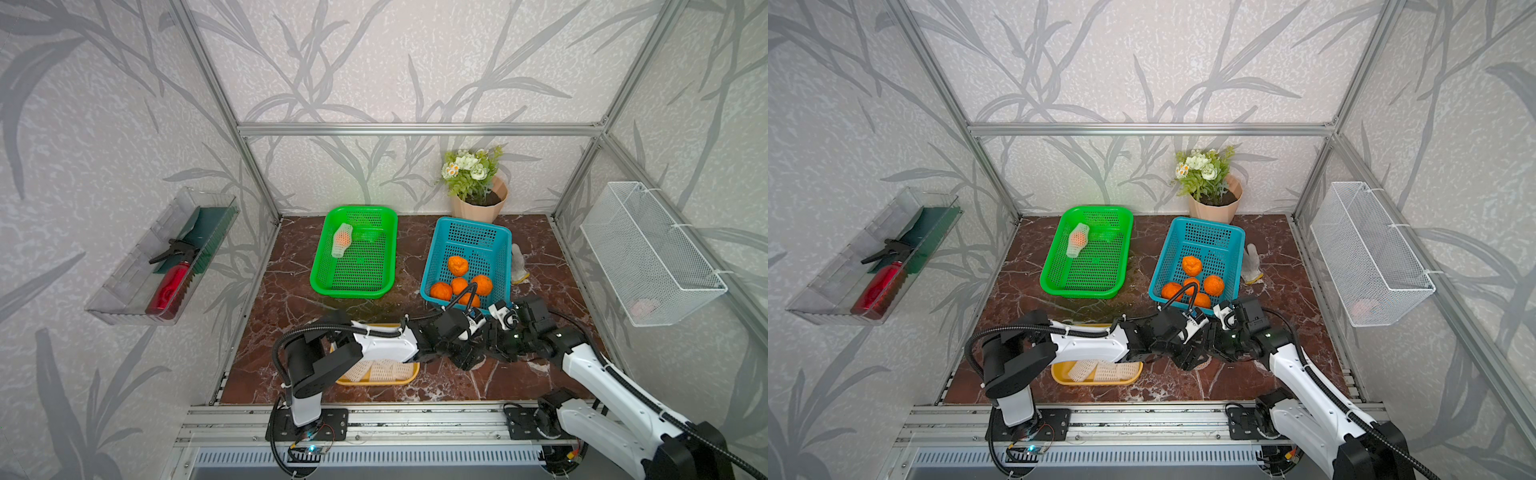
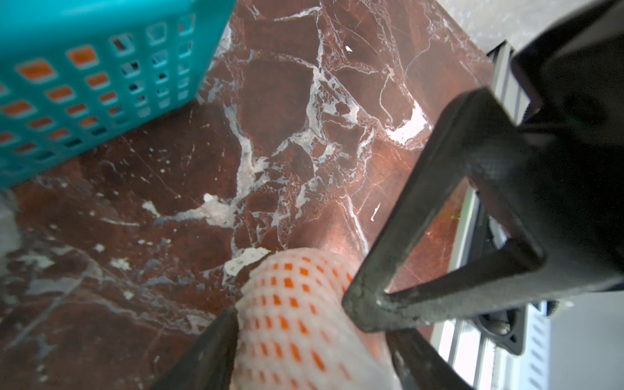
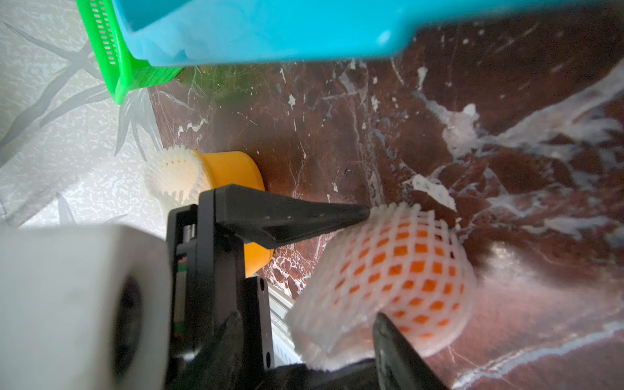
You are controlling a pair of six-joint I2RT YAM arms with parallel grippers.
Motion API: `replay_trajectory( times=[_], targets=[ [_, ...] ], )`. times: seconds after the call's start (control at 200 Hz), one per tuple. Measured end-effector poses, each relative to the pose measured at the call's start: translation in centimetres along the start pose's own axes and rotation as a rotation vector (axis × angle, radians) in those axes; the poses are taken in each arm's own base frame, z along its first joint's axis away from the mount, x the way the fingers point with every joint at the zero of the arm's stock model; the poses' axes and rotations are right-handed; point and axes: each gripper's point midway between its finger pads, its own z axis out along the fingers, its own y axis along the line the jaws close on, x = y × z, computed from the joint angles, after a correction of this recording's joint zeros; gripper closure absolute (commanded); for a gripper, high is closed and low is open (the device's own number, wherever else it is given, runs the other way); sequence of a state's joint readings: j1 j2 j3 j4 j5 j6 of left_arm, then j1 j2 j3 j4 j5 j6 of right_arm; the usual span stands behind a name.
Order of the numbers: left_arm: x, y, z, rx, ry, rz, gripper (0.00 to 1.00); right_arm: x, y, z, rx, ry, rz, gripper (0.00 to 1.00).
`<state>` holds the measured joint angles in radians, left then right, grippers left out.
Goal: Remove foam nets from oranges
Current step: Place the orange at the center of the board.
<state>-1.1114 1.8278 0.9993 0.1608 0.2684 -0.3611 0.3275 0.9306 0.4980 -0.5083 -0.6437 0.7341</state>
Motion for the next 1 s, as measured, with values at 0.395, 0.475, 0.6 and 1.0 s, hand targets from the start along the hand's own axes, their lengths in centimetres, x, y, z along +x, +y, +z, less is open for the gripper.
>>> replay_trajectory(
  times=[0.395,0.475,0.6,1.0],
  targets=[
    [-1.4,-0.3,-0.6,0.005,-0.060,0.011,0.85,-0.4,0.4,-1.1,0.011,-0.040,-0.002,0.29],
    [-2.0,-0.5,-0.7,0.013,-0.071,0.008,0.88,-0.7,0.5,-1.7,0.011,-0.060,0.000,0.28],
    [-3.0,-0.9,-0.9,0.026,-0.084,0.003,0.85,-1.3,0.8,-2.6,0.005,-0.090,0.006,0.28],
    [-3.4,2.2,-4.8,0.016,-0.090,-0.090,0.37,-2.3,-1.2,-3.9,0.079,-0.142,0.023,0.21]
  ],
)
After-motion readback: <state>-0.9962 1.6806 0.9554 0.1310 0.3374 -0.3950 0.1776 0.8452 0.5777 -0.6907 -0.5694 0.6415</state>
